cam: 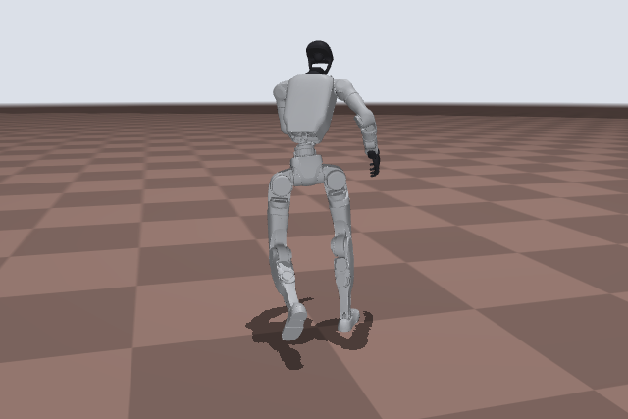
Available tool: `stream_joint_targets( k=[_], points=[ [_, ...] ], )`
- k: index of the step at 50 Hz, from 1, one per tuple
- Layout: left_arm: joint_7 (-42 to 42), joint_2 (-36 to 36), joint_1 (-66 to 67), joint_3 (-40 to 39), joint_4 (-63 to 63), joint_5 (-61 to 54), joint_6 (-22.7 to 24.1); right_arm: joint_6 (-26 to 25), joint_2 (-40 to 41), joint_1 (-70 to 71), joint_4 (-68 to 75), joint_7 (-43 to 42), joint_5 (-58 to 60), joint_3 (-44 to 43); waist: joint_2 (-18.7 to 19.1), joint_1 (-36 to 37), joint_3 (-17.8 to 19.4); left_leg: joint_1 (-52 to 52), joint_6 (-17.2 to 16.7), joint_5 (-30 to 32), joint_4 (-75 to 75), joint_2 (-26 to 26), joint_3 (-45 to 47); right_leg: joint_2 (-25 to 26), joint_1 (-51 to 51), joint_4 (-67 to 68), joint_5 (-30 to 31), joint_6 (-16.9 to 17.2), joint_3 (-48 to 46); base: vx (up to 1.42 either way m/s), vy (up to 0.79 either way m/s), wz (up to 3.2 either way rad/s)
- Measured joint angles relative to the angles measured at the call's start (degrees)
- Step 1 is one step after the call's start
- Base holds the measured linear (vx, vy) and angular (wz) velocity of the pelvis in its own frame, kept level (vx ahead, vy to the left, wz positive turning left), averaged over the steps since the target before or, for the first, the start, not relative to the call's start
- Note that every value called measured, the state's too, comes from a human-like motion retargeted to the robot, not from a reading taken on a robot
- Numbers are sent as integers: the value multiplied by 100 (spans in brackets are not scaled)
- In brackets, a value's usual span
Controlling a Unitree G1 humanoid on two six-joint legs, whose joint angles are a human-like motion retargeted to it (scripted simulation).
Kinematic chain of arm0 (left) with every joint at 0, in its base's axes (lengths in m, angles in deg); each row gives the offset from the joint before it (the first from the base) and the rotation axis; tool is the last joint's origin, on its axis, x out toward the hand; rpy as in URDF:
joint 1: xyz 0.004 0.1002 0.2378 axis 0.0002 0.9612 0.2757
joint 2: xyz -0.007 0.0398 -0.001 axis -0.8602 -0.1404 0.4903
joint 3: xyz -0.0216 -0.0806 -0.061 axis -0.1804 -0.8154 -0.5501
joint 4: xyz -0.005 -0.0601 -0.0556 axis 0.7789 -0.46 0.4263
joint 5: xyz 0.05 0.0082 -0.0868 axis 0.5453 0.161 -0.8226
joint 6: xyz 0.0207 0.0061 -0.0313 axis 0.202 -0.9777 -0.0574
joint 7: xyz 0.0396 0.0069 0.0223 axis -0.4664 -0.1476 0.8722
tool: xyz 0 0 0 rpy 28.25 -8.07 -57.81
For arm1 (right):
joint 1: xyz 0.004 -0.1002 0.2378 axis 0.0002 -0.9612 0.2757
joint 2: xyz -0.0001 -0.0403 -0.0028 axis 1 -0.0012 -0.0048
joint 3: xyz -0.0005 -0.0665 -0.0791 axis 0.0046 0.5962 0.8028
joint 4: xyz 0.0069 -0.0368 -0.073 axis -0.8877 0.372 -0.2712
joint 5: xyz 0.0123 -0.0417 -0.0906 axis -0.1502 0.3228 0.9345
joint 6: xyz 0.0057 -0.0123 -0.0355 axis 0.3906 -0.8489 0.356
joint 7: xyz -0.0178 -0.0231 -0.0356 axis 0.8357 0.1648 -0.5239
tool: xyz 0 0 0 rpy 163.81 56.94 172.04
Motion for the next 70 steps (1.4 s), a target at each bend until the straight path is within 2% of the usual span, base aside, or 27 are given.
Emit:
stream_joint_targets(
  k=[2, 3, 7, 9, 12, 15, 17, 18, 20, 22, 25, 28, 32, 36, 38, 41, 43, 45, 48, 52, 55, 57, 60, 63, 65, 67, 70],
  points=[
    [-89, -486, 1296, -2, -179, 14, -167, -1, 117, 949, 29, -274, -91, 369, -28, 502, -17, -674, 206, -113, 1367, 224, -84, 41, -41, 816, -648, -280, 99, 69, -37, -31],
    [-87, -775, 2115, -2, -188, 35, -182, 19, 262, 1420, -53, -413, -163, 533, -115, 765, -54, -961, 208, -376, 1814, 104, -187, 9, -38, 1107, -832, -312, 200, 76, -30, -55],
    [-342, -2205, 5785, -377, 338, -902, 72, 283, 1295, 2676, -1021, -525, -335, 769, -929, 1955, -606, -2012, 382, -1399, 2180, -147, 364, -363, 26, 1410, -747, -107, 743, 88, -18, -65],
    [-798, -2908, 7044, -821, 492, -1001, 131, 362, 1648, 2984, -1607, -247, -394, 769, -1343, 2599, -782, -2395, 681, -1614, 1287, -539, 545, -496, 458, 494, -10, 131, 900, 93, -2, -25],
    [-1291, -3680, 8732, -1873, 756, -1058, 132, 368, 1843, 2848, -2498, 271, -452, 864, -1869, 3687, -980, -2410, 627, -1325, -1045, -1063, 834, -747, 976, -343, 1491, 351, 1267, 105, 12, -45],
    [-1447, -3689, 9750, -2853, 878, -1376, 50, 360, 1810, 2665, -3180, 670, -571, 1192, -1887, 4681, -933, -1716, 106, -854, -4071, -1139, 1243, -569, 1577, -884, 2761, 607, 1854, 111, 23, -84],
    [-1453, -3452, 10050, -3258, 986, -1371, 64, 342, 1779, 2533, -3486, 1095, -856, 1453, -1617, 5015, -854, -1325, -406, -770, -5160, -995, 1391, -246, 2164, -1026, 3130, 655, 2218, 111, 28, -37],
    [-1429, -3311, 10072, -3338, 1028, -1280, 89, 312, 1762, 2471, -3575, 1340, -1031, 1586, -1483, 5059, -837, -1233, -568, -656, -5321, -937, 1340, -114, 2403, -963, 3175, 625, 2321, 108, 29, 27],
    [-1333, -3010, 9820, -3262, 1047, -1018, 87, 215, 1727, 2349, -3598, 1797, -1343, 1823, -1284, 4943, -803, -1116, -549, -573, -5028, -887, 1030, 8, 2583, -316, 2868, 497, 2261, 103, 29, 83],
    [-1239, -2676, 9013, -2836, 838, -705, -18, 166, 1715, 2154, -3344, 1841, -1229, 1992, -1345, 4666, -714, -1138, -113, -1281, -4129, -1037, 743, -263, 2177, 1166, 2191, 432, 1958, 96, 27, 119],
    [-838, -2022, 6933, -1801, 220, -311, -197, 209, 1876, 1544, -2625, 1041, -661, 2122, -1600, 4266, -495, -1173, 360, -2169, -3085, -1369, 525, -768, 1098, 3425, 1344, 260, 1884, 91, 19, 107],
    [-216, -1344, 4390, -855, -158, -162, -209, 286, 2003, 580, -2283, 523, -771, 1663, -1580, 3554, -369, -793, 281, -2313, -3103, -1558, 155, -720, 125, 4311, 702, 65, 1888, 90, 15, 146],
    [131, -947, 1643, -232, -134, 106, -25, 422, 1171, -483, -2731, 1027, -1678, 690, -982, 1668, -348, 65, -96, -1787, -3831, -1428, -814, -187, -496, 3217, 596, 156, 1461, 93, 8, 235],
    [337, -1469, -401, 325, -188, 568, 117, 443, -13, -895, -2911, 1596, -2332, 84, -567, -265, -306, 755, -578, -829, -4454, -1233, -1681, 99, -611, 187, 1131, 502, 1302, 99, -15, 213],
    [311, -1739, -1161, 670, -327, 567, 114, 375, -387, -1019, -2791, 1661, -2335, -190, -552, -809, -331, 1126, -750, -475, -4622, -1246, -1945, 47, -622, -1152, 1202, 668, 1157, 106, -32, 122],
    [171, -1769, -1781, 967, -672, 378, 37, 211, -519, -1131, -2548, 1635, -2203, -494, -637, -1036, -318, 1677, -779, -172, -4445, -1273, -2086, 96, -525, -1907, 1479, 844, 1015, 110, -38, 40],
    [49, -1620, -1754, 879, -817, 406, -75, 243, -376, -1023, -2370, 1356, -1804, -474, -745, -833, -248, 1757, -658, -119, -3577, -1323, -1954, 202, -334, -1592, 1575, 638, 1207, 111, -40, -53],
    [10, -1489, -1076, 655, -614, 691, -201, 536, -221, -768, -2249, 678, -969, -207, -688, -577, -316, 1191, -878, 32, -1857, -1192, -1681, 327, -634, -165, 850, 237, 1341, 116, -35, -84],
    [93, -1345, 901, 150, 57, 991, -143, 761, 482, 294, -2223, -531, -116, 510, -770, -73, -269, 360, -793, -10, 131, -1113, -1292, 469, -619, 917, 182, -83, 1607, 106, -30, -106],
    [-197, -1525, 4157, -296, 671, 100, 123, 742, 2077, 1952, -2547, -697, -55, 791, -1218, 1007, -394, -774, 64, -662, 1179, -1075, -589, 462, 30, 576, 131, -37, 2197, 99, -24, -118],
    [-377, -2100, 6335, -641, 962, -721, 133, 610, 2717, 3032, -2898, -836, 692, 826, -1682, 2207, -657, -1482, 433, -1016, 645, -1052, 239, 222, 434, 69, 507, 109, 2759, 104, -8, -140],
    [-676, -2626, 7464, -1123, 1117, -1148, 139, 536, 2755, 3673, -3091, -862, 1026, 980, -1981, 3027, -739, -1722, 392, -974, -404, -1103, 758, 20, 728, -354, 937, 276, 3083, 106, 4, -136],
    [-1212, -3218, 8714, -2059, 1271, -1777, 77, 484, 2476, 4417, -3332, -525, 983, 1279, -2224, 4106, -780, -1716, 56, -637, -2759, -1174, 1351, -111, 1192, -878, 1597, 529, 3476, 108, 15, -124],
    [-1564, -3266, 9226, -2798, 1259, -2028, 8, 522, 2127, 4705, -3556, 57, 496, 1580, -2040, 4723, -770, -1488, -478, -686, -4857, -1048, 1650, 90, 1908, -1157, 1996, 678, 3686, 112, 26, -76],
    [-1703, -2977, 9079, -2933, 1157, -1933, 13, 544, 1980, 4648, -3648, 517, 16, 1789, -1819, 4781, -691, -1402, -744, -358, -5326, -999, 1524, 202, 2557, -1320, 2204, 668, 3701, 113, 29, 17],
    [-1624, -2505, 8441, -2639, 934, -1680, -62, 449, 1947, 4247, -3609, 927, -533, 1982, -1715, 4511, -556, -1318, -600, -349, -4790, -1113, 1234, 201, 3100, -1234, 2394, 669, 3617, 110, 28, 109],
    [-1501, -1840, 6806, -1812, 327, -1003, -198, 345, 1931, 3184, -3272, 1077, -680, 2005, -1741, 4049, -158, -975, -66, -1400, -3470, -1308, 859, 233, 3372, -14, 2736, 1030, 3445, 107, 20, 130]
  ],
)
